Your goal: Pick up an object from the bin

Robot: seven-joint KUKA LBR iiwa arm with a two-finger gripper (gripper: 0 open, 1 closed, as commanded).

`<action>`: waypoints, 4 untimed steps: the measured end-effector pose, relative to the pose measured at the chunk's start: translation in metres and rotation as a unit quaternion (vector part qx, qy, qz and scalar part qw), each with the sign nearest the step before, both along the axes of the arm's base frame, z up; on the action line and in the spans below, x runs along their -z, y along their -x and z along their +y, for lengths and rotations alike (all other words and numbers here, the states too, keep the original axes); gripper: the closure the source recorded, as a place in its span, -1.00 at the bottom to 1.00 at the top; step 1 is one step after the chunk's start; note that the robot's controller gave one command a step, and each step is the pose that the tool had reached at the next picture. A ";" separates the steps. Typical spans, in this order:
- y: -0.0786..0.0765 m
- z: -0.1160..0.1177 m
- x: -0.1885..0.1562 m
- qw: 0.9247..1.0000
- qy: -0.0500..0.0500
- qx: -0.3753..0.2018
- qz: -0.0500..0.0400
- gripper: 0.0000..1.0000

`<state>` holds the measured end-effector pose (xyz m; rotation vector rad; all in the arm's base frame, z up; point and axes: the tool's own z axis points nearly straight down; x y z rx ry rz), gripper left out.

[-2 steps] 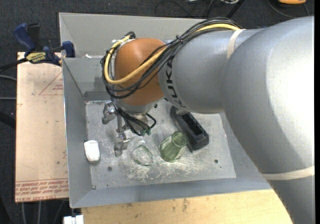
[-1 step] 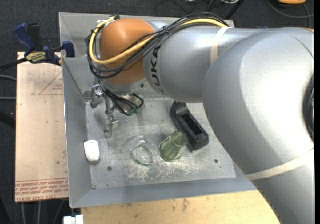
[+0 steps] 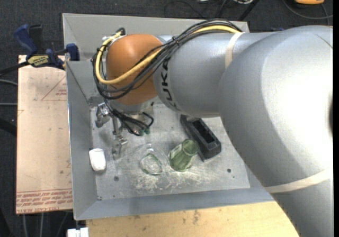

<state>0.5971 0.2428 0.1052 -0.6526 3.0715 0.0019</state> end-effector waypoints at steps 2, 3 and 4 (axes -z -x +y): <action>0.021 -0.015 -0.039 0.998 -0.001 -0.058 -0.005 -1.00; 0.022 -0.002 0.005 0.986 0.000 -0.164 0.000 -1.00; 0.049 -0.003 -0.019 0.982 0.001 -0.187 0.003 -1.00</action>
Offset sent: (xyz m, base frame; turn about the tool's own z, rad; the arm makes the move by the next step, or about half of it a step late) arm -0.0360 -0.0069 -0.0352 -0.4739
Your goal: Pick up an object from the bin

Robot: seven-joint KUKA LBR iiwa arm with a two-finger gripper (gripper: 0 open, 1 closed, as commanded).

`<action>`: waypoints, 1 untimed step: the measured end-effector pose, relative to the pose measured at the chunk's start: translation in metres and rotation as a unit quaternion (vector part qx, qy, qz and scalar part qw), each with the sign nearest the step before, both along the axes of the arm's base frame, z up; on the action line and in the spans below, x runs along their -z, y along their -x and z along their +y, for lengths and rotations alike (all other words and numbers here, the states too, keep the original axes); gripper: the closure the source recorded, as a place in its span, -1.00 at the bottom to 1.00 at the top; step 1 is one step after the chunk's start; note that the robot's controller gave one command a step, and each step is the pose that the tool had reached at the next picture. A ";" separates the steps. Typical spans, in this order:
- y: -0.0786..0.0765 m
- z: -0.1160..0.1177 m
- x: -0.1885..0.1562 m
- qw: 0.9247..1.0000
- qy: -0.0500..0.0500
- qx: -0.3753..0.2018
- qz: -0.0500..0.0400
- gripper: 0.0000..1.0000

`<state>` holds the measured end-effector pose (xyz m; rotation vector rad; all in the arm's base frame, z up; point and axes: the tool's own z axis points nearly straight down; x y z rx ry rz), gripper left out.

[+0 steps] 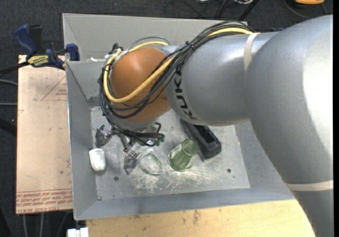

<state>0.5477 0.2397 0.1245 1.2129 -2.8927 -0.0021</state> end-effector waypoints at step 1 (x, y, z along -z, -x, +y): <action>-0.003 0.014 0.047 0.994 -0.003 -0.106 -0.007 1.00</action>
Offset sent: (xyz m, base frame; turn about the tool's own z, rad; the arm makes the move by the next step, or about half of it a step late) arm 0.0000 0.0000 0.0000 0.0000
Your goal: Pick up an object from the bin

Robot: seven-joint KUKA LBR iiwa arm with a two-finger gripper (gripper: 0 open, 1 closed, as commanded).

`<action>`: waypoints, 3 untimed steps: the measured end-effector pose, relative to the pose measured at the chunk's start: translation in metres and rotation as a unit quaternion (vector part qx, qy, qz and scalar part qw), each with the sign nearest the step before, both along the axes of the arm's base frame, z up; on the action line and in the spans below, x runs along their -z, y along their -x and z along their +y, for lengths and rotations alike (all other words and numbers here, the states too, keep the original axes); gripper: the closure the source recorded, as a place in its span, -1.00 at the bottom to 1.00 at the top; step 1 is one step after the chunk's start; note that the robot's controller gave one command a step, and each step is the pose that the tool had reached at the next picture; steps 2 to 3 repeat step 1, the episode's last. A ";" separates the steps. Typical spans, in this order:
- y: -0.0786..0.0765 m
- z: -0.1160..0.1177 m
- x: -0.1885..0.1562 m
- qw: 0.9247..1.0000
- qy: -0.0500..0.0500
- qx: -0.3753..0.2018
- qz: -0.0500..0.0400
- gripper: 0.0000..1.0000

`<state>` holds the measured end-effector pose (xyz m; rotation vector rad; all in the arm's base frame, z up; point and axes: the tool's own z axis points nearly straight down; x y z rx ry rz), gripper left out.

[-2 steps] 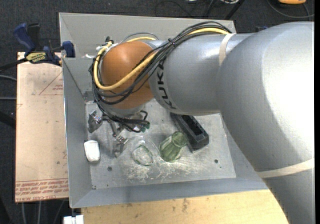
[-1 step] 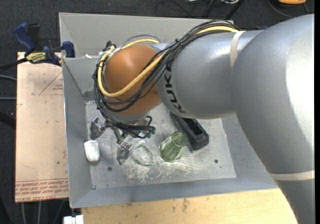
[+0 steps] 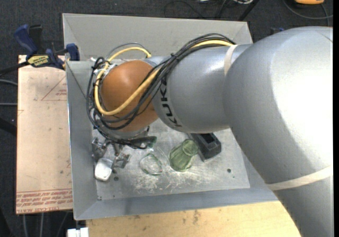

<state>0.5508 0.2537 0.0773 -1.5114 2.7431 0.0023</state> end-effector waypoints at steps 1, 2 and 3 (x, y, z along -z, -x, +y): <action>0.000 0.000 0.000 1.000 0.000 0.000 0.000 1.00; 0.000 0.000 0.000 1.000 0.000 0.000 0.000 1.00; 0.000 0.000 0.000 1.000 0.000 0.000 0.000 1.00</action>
Offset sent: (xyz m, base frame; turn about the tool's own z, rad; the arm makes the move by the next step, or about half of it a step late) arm 0.0233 -0.0434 -0.0073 0.0392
